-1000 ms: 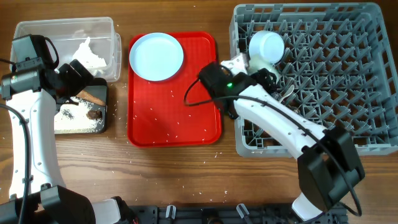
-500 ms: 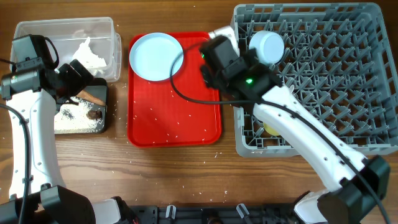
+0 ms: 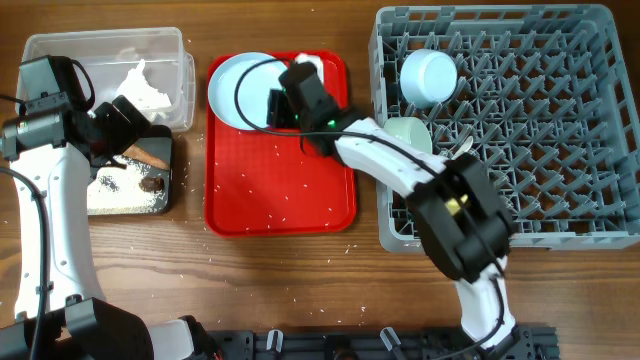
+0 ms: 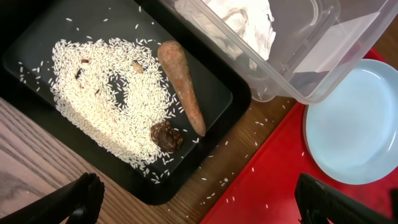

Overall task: Sort waste into correct bins and load items into the dishwasher rack
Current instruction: 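Reach the right gripper to the light-blue plate and grasp its edge, then lift the light-blue plate into the rack and stand it upright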

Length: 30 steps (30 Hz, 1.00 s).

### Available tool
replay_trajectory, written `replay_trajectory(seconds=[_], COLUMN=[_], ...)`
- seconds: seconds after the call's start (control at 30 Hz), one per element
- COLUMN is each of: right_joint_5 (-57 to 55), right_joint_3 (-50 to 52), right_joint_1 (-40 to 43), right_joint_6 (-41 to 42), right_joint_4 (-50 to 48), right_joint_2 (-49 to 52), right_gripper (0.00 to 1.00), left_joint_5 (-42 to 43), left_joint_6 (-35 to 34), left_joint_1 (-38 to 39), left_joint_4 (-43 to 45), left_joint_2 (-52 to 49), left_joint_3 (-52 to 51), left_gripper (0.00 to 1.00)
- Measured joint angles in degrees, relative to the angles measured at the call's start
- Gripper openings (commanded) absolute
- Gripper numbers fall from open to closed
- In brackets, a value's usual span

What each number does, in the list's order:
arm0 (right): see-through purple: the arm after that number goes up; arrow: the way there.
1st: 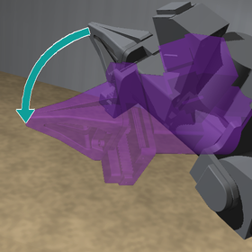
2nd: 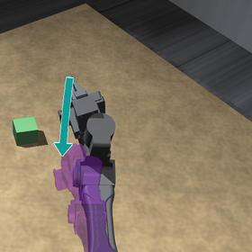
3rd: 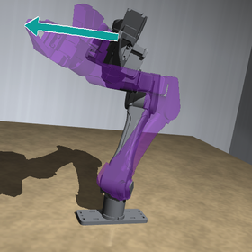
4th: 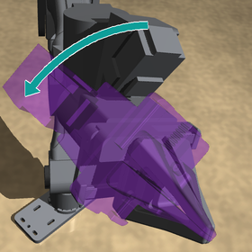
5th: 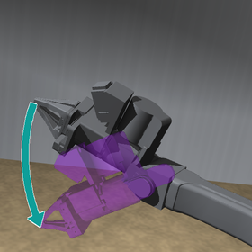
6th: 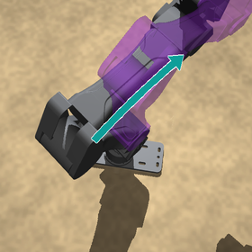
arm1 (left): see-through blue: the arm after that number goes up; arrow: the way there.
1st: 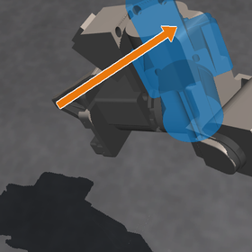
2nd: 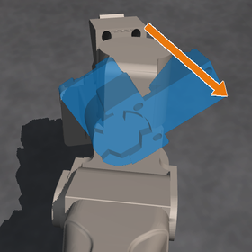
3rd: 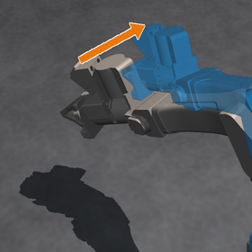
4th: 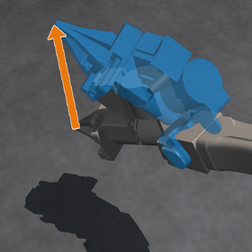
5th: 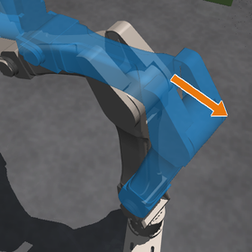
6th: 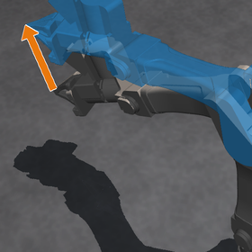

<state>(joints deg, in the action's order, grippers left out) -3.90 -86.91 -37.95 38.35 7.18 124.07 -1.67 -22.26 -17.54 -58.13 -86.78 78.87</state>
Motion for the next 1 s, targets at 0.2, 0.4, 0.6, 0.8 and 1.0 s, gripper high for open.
replay_trajectory(seconds=[0.2, 0.4, 0.6, 0.8, 1.0], right_joint_5=[-0.24, -0.92, -1.70, -1.68, -0.37], right_joint_3=[0.11, -3.65, -10.73, -15.80, -16.41], right_joint_1=[0.00, 0.00, 0.00, 0.02, 0.24], right_joint_6=[5.31, 6.86, 3.82, 0.04, -5.55], right_joint_4=[-1.55, 0.61, 21.42, 37.86, 41.53], right_joint_2=[3.56, 6.69, 7.23, 7.23, 5.97], right_gripper=[0.66, 0.46, 0.14, 0.04, 0.04], left_joint_5=[0.00, 0.00, 0.00, 0.00, 0.00], left_joint_6=[0.00, 0.00, 0.00, 0.02, 0.00], left_joint_1=[0.00, 0.00, 0.00, 0.00, 0.00], left_joint_4=[0.02, 0.02, 0.02, 0.02, 0.00], left_joint_2=[0.00, 0.00, 0.00, 0.00, 0.00], left_joint_3=[0.00, 0.00, 0.00, 0.00, 0.00], left_gripper=[1.00, 1.00, 1.00, 1.00, 1.00])
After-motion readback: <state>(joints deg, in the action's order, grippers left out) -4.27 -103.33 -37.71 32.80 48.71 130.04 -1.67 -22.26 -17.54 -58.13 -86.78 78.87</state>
